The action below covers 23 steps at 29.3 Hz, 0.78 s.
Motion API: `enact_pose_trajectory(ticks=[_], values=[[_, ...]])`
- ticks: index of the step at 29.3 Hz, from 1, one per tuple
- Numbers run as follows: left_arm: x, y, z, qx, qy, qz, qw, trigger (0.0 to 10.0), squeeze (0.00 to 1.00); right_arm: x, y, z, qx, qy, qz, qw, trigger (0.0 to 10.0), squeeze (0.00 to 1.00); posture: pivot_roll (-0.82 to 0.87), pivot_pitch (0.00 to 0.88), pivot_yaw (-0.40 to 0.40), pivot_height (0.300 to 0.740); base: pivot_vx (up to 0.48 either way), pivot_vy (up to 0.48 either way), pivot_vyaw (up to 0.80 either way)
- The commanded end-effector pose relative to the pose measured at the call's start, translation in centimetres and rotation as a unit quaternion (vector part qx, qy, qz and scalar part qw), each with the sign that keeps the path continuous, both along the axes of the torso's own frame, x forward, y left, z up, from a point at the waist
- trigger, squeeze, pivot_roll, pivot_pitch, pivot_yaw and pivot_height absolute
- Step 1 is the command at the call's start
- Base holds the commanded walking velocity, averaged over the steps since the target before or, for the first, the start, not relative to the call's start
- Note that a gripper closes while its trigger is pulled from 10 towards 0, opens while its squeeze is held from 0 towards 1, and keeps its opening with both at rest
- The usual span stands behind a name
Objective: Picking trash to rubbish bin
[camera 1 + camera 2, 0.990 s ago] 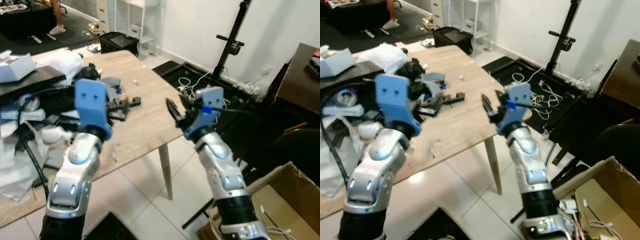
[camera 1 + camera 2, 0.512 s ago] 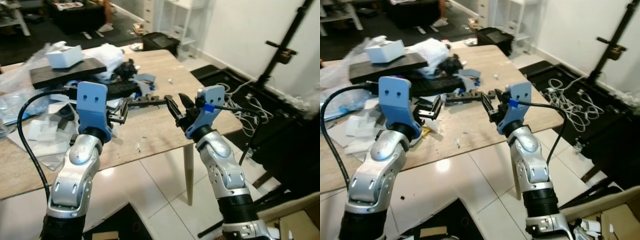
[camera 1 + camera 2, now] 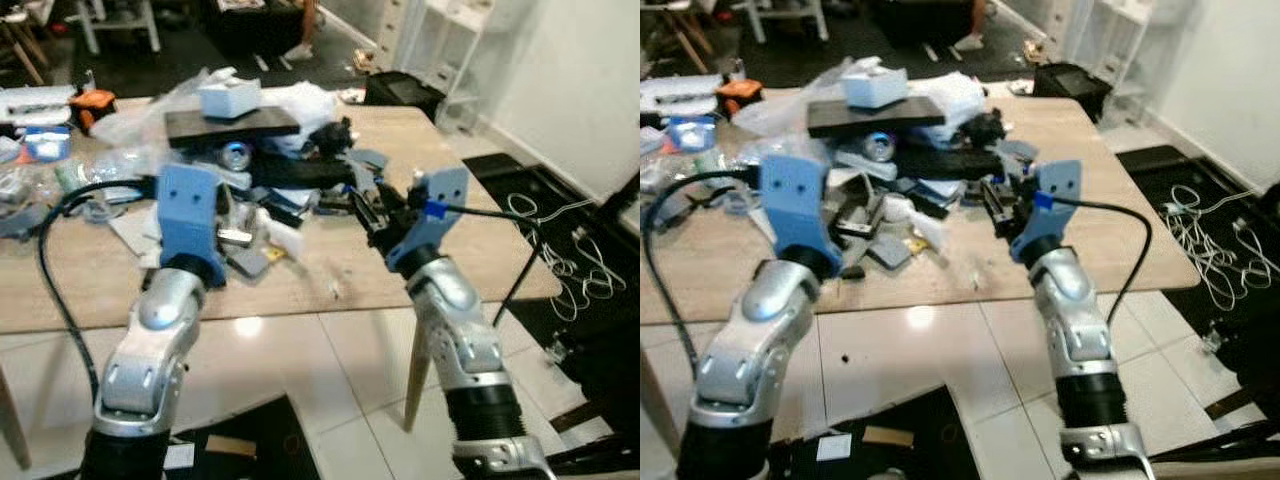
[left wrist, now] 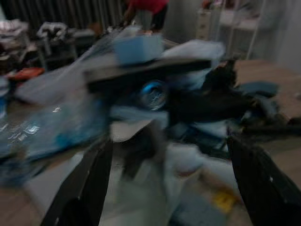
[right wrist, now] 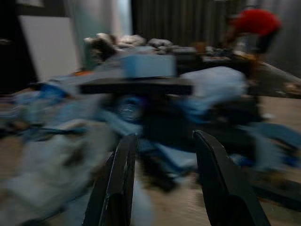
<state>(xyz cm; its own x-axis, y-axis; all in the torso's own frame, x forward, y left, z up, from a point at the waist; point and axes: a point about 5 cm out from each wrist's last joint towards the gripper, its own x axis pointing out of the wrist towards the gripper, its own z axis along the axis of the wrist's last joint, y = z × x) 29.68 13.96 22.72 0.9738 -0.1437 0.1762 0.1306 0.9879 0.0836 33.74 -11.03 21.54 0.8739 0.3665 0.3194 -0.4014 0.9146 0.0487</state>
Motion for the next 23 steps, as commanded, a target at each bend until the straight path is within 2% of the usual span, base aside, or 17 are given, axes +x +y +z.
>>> enact_pose_trajectory(ticks=[1, 19, 23], values=[[-0.1, -0.4, -0.3, 0.004, 0.008, -0.006, 1.0, 10.0, 0.0, 0.0, -0.5, -0.3, 0.001, 0.009, -0.007, 1.0, 10.0, 0.0, 0.22, 0.032, -0.059, 0.74, 0.0, 0.0, 0.8], [-0.2, -0.7, -0.8, 0.012, 0.026, -0.025, 0.999, 10.0, 0.0, -0.4, -1.7, -1.3, 0.007, 0.029, -0.035, 0.999, 10.0, 0.0, 0.21, 0.015, -0.045, 0.74, 0.0, 0.0, 0.8], [-0.2, -0.6, -1.1, 0.02, 0.033, -0.027, 0.999, 10.0, 0.0, -0.8, -2.5, -2.1, 0.032, 0.05, -0.068, 0.996, 10.0, 0.0, 0.2, 0.019, -0.03, 0.74, 0.0, 0.0, 0.16]])
